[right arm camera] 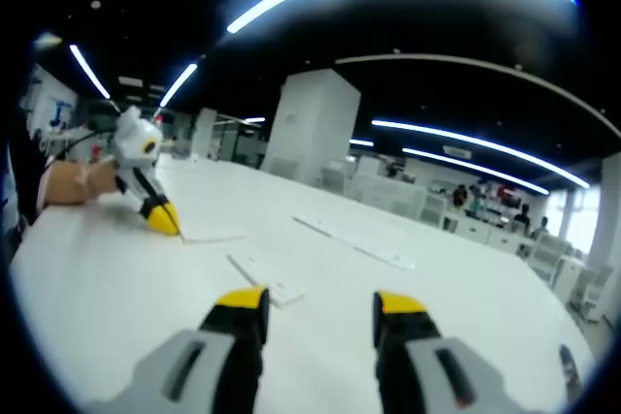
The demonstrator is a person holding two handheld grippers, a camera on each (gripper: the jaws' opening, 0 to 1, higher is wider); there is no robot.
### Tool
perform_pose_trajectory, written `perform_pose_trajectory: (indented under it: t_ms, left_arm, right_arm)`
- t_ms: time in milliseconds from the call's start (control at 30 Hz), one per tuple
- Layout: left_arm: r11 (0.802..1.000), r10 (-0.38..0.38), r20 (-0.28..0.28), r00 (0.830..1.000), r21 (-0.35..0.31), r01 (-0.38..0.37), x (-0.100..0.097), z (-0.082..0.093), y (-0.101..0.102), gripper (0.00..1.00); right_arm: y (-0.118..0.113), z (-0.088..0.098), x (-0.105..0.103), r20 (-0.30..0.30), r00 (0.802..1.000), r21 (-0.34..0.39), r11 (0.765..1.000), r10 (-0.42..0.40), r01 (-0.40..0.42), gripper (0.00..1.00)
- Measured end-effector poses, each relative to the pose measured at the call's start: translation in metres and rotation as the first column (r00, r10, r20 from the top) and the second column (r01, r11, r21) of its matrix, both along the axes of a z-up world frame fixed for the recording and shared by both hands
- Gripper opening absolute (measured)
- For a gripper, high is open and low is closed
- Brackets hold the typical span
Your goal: Locate the socket holder cover, grip the socket holder cover, clip it into the socket holder slot.
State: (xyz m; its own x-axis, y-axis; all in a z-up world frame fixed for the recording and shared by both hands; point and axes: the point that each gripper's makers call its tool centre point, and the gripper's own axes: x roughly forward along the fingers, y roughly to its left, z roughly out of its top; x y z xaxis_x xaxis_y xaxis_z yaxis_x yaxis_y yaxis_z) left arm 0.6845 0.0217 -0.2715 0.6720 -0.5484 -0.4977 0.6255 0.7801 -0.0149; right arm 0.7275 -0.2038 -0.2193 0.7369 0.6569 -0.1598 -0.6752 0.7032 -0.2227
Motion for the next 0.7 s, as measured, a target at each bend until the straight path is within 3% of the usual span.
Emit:
perform_pose_trajectory:
  t_ms: [700]
  left_arm:
    - [1.000, 0.003, 0.003, 1.000, -0.002, -0.003, 0.012, 0.005, 0.005, 0.03]
  right_arm:
    - [0.000, 0.000, 0.001, 0.000, 1.000, -0.001, 1.000, 0.000, 0.000, 0.44]
